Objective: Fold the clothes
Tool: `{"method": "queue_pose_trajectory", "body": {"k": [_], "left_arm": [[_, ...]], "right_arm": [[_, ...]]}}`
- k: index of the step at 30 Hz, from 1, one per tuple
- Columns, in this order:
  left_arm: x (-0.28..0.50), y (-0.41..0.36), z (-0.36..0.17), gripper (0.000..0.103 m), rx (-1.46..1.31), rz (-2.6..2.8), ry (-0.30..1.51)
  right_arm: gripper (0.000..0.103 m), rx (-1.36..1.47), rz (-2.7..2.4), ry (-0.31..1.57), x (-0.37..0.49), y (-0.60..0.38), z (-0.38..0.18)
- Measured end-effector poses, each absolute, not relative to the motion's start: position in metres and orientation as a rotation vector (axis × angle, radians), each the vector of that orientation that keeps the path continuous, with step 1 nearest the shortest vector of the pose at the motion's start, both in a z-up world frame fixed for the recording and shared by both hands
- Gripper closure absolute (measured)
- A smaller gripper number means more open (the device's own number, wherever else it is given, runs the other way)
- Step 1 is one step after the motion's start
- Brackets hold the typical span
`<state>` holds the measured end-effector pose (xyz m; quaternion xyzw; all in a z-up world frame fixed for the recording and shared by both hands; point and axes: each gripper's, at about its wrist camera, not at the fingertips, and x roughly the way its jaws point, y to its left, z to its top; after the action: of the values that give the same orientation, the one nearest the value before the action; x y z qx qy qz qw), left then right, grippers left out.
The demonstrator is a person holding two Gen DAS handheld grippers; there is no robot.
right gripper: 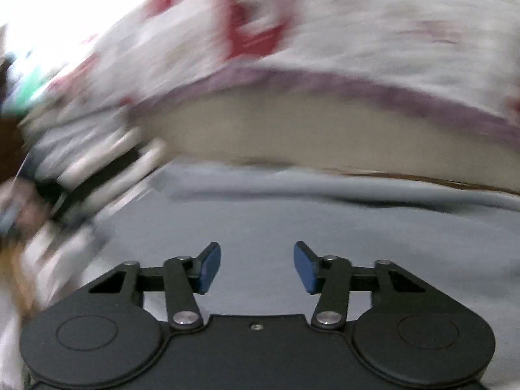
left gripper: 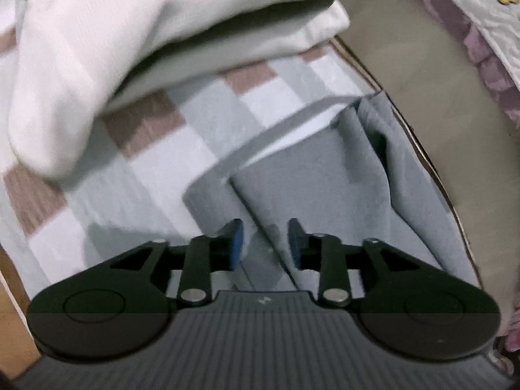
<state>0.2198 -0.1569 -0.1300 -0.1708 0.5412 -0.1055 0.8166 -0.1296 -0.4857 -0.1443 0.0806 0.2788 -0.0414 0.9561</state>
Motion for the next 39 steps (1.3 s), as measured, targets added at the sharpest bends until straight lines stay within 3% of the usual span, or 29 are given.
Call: {"method": "queue_pose_trajectory", "body": {"k": [4, 10, 16, 20, 21, 22, 24, 31, 36, 39], "left_arm": [[0.225, -0.170, -0.141, 0.064, -0.364, -0.280, 1.200], [0.226, -0.200, -0.156, 0.061, -0.236, -0.298, 1.186], [0.221, -0.227, -0.162, 0.035, -0.094, -0.327, 1.132], [0.228, -0.223, -0.165, 0.030, -0.191, -0.315, 1.088], [0.230, -0.221, -0.166, 0.035, -0.220, -0.307, 1.074], [0.232, -0.220, -0.165, 0.061, -0.221, -0.305, 1.064], [0.233, -0.219, -0.162, 0.100, -0.191, -0.305, 1.047], [0.172, -0.197, -0.088, 0.100, -0.105, -0.261, 0.773], [0.194, -0.197, -0.136, 0.099, -0.069, -0.152, 1.016], [0.193, -0.191, -0.125, 0.099, -0.118, -0.160, 0.973]], "right_arm": [[0.062, -0.022, 0.025, 0.662, -0.101, -0.442, -0.170], [0.059, -0.080, 0.027, 0.731, -0.100, -0.432, -0.187], [0.054, -0.093, -0.014, 0.779, -0.095, -0.434, -0.204], [0.049, 0.004, -0.050, 0.762, -0.097, -0.448, -0.205], [0.049, 0.050, -0.049, 0.756, -0.097, -0.453, -0.205], [0.048, 0.097, -0.045, 0.750, -0.098, -0.458, -0.204], [0.048, 0.183, -0.029, 0.737, -0.101, -0.468, -0.202], [0.048, 0.308, -0.028, 0.712, -0.105, -0.486, -0.203], [0.048, 0.201, -0.062, 0.776, -0.098, -0.473, -0.212], [0.047, 0.051, -0.067, 0.796, -0.098, -0.455, -0.213]]}}
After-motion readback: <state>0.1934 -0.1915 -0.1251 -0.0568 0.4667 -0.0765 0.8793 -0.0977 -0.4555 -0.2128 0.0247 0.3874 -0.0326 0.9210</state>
